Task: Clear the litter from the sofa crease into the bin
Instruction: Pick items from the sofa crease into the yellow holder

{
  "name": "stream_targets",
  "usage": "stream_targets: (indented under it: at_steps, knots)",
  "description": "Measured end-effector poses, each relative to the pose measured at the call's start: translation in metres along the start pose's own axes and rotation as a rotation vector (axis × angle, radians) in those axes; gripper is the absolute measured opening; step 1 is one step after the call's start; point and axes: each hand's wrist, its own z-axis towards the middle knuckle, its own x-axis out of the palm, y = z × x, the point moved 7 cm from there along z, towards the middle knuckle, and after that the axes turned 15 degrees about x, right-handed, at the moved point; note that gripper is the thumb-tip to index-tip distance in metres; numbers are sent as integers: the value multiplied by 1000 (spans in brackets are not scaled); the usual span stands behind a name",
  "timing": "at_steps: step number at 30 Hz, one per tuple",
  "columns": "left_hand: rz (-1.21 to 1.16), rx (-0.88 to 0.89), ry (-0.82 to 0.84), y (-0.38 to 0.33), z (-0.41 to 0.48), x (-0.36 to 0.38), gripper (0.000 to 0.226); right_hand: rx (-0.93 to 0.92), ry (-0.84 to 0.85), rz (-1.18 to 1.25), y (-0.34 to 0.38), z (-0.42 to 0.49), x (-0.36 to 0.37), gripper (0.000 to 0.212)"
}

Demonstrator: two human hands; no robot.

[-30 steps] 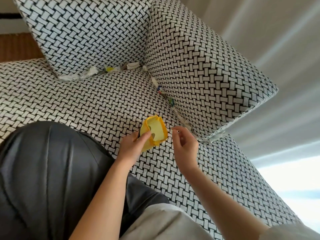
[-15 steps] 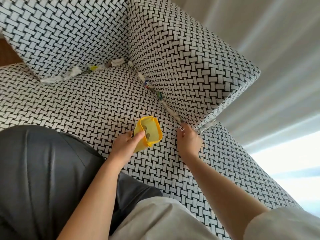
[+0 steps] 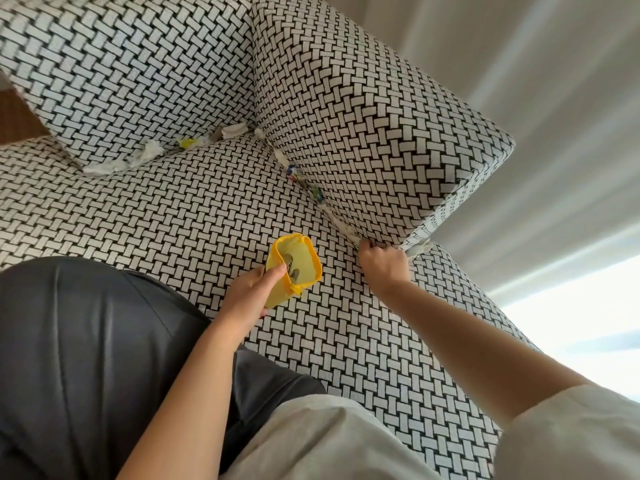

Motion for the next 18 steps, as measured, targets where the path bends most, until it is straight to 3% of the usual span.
stream_targets:
  at_steps: [9,11,14,16,18]
  knots:
    - [-25,-13,17,-4,-4,2,41,-7,-54,64,0,2,4,20]
    - [-26,-12,15,-4,-3,2,38,-31,-145,125,-4,4,7,20]
    - [-27,-3,9,-4,-2,2,31,-50,-368,463,-11,-4,0,7]
    - [-28,-4,-1,-5,-2,2,35,-44,-414,694,-14,-12,6,31]
    - [-32,-12,-18,-4,0,2,38,-59,-424,710,-7,-21,13,28]
